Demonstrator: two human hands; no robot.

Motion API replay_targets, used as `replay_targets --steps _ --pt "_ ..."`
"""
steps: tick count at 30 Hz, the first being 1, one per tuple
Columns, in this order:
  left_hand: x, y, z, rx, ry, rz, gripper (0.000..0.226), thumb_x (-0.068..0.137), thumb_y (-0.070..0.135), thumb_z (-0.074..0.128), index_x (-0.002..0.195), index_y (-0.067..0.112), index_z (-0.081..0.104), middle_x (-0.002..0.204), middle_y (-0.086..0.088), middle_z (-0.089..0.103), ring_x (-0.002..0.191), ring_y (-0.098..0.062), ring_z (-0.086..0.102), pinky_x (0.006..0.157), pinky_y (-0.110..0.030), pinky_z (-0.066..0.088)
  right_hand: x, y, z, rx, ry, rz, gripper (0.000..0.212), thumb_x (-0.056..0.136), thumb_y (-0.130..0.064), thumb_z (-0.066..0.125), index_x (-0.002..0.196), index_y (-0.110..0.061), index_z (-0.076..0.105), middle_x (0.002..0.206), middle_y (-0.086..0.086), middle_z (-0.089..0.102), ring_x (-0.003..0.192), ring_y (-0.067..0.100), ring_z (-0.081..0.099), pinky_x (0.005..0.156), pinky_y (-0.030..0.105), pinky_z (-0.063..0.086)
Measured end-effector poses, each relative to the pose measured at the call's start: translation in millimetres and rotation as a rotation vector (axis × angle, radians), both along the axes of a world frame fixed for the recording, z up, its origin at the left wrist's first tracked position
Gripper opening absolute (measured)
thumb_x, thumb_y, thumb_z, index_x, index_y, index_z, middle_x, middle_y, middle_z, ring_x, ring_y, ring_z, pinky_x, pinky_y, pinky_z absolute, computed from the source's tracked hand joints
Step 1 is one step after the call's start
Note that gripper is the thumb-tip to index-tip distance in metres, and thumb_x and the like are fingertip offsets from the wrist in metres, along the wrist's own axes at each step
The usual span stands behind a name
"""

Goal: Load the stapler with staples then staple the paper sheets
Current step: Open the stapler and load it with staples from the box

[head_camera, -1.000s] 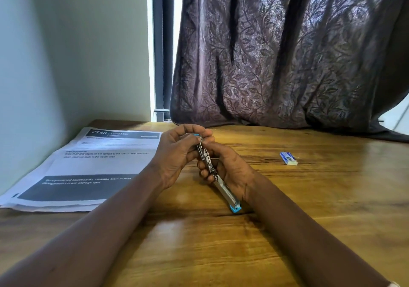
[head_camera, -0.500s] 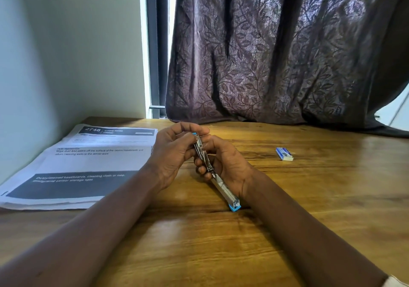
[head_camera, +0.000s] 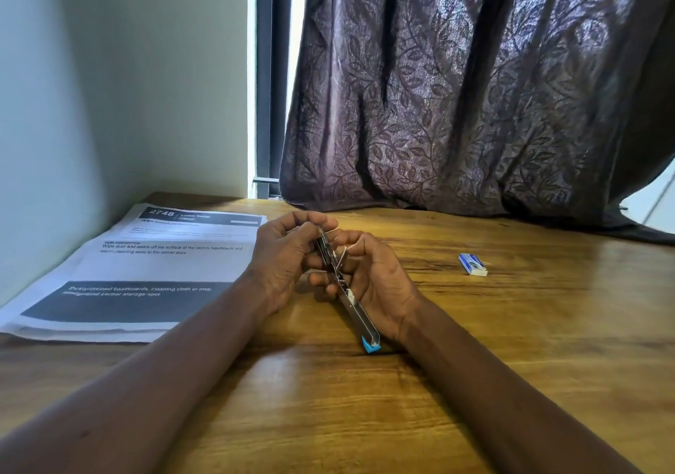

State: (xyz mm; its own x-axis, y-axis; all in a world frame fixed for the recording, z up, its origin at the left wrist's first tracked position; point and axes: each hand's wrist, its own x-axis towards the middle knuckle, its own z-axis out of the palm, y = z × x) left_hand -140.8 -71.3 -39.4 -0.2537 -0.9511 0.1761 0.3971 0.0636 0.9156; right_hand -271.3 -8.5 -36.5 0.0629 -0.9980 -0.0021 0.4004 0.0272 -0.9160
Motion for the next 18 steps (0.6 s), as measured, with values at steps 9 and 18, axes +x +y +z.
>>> replay_targets --steps 9,18 --pt "4.1 -5.5 3.8 0.068 0.071 0.023 0.012 0.1 0.001 0.056 0.105 0.006 0.065 0.109 -0.019 0.077 0.102 -0.029 0.076 0.087 -0.049 0.06 -2.8 8.9 6.6 -0.009 0.0 0.105 0.032 0.095 -0.019 0.041 0.079 -0.002 0.064 0.095 0.024 0.068 0.082 0.034 0.072 0.069 0.035 0.059" --pt "8.0 -0.8 10.2 -0.102 -0.054 -0.01 0.024 0.098 0.005 0.06 0.121 0.009 0.063 0.111 -0.01 0.077 0.101 -0.028 0.076 0.081 -0.049 0.062 1.9 8.1 7.2 0.0 -0.088 0.006 0.035 0.091 0.008 0.04 0.121 -0.008 0.046 0.101 0.027 0.073 0.068 0.035 0.071 0.056 0.031 0.058"
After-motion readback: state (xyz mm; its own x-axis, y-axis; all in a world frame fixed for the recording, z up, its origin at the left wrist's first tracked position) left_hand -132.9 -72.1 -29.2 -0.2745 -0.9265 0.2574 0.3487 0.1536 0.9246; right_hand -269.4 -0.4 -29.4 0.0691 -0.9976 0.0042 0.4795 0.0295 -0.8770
